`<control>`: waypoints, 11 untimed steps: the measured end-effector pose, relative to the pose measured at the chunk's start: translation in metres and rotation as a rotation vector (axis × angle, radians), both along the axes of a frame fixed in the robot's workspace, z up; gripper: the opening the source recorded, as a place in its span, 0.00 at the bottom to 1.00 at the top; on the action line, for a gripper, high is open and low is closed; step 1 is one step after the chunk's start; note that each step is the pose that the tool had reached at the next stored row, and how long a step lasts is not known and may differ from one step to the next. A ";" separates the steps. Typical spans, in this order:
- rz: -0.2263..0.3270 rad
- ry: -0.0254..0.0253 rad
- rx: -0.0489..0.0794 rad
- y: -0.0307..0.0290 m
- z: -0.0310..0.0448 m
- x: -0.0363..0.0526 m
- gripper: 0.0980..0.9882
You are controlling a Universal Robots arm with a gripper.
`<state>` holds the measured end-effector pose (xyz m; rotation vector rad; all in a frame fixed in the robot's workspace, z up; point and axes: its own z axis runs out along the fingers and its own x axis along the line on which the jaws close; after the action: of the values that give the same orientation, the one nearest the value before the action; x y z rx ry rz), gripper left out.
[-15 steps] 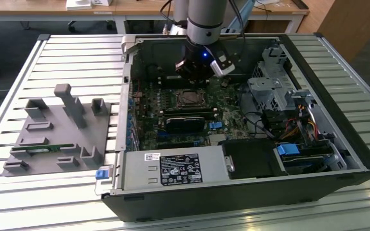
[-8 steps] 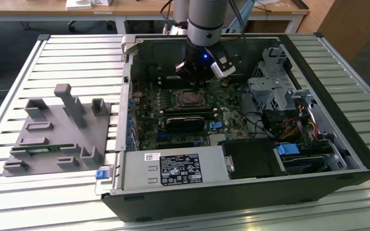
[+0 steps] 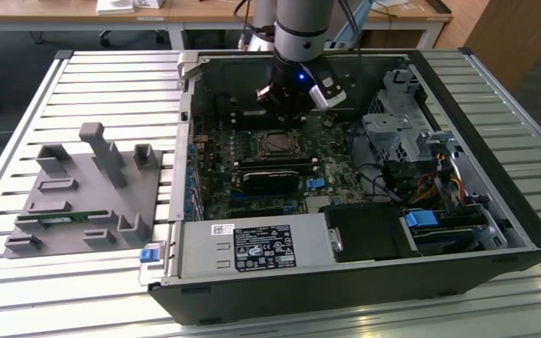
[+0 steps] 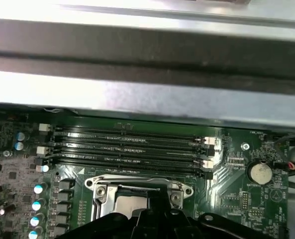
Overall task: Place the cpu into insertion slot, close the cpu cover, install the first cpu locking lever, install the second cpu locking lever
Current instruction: 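Install the second cpu locking lever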
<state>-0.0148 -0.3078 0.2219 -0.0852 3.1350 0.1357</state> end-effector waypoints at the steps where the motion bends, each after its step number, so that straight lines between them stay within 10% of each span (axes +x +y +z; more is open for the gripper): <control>1: 0.000 0.0000 0.000 0.0000 0.0033 0.0000 0.01; 11: -0.022 0.0001 0.000 -0.0066 0.0127 -0.0002 0.01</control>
<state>-0.0149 -0.3144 0.2347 -0.0514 3.1349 0.1355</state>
